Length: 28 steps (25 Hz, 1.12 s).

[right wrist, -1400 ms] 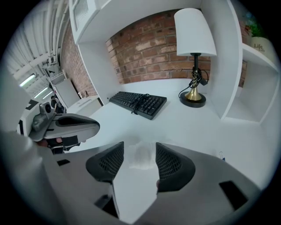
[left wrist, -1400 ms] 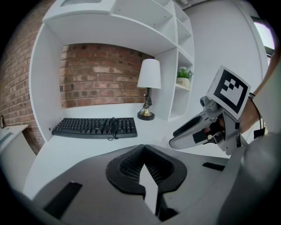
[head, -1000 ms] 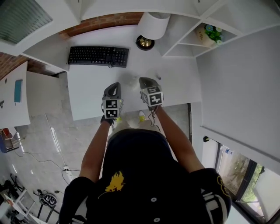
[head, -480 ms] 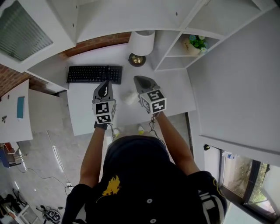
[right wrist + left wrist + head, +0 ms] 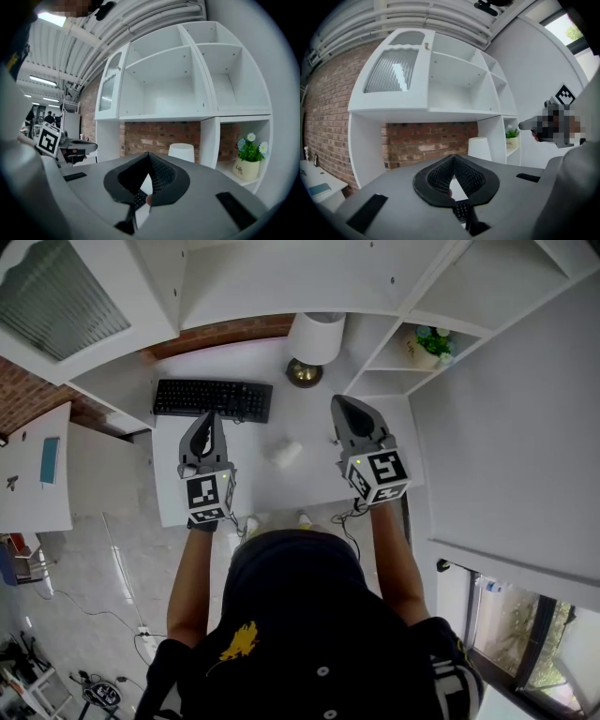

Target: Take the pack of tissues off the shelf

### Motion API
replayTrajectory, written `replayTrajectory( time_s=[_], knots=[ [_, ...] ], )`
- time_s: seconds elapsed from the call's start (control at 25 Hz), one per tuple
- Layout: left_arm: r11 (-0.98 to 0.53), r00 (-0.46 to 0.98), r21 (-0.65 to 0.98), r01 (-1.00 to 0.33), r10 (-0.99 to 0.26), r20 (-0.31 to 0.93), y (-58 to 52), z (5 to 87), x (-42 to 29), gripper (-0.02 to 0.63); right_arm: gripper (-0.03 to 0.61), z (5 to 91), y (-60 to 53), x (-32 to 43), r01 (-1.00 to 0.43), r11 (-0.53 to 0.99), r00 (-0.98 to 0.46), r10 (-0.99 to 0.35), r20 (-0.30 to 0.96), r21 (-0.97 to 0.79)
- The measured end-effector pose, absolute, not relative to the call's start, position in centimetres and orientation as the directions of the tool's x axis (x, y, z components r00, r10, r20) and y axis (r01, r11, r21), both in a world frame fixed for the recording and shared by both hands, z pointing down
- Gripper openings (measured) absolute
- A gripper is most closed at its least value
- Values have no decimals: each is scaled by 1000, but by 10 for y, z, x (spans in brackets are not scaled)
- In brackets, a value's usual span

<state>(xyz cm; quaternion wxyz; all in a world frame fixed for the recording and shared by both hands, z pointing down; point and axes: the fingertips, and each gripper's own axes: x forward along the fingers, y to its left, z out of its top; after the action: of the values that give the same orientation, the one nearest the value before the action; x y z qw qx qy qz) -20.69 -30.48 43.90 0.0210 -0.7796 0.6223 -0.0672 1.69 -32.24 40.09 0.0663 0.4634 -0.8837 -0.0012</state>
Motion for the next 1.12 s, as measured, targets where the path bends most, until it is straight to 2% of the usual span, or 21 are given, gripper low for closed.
replayTrajectory(
  time_s=[0.52, 1.12],
  knots=[
    [-172, 164, -118, -978, -983, 77, -283, 436, -241, 17, 2, 395, -303, 55, -871, 485, -477, -873, 102, 78],
    [-172, 165, -107, -979, -984, 72, -282, 436, -244, 17, 2, 395, -305, 53, -880, 469, -462, -881, 105, 68]
  ],
)
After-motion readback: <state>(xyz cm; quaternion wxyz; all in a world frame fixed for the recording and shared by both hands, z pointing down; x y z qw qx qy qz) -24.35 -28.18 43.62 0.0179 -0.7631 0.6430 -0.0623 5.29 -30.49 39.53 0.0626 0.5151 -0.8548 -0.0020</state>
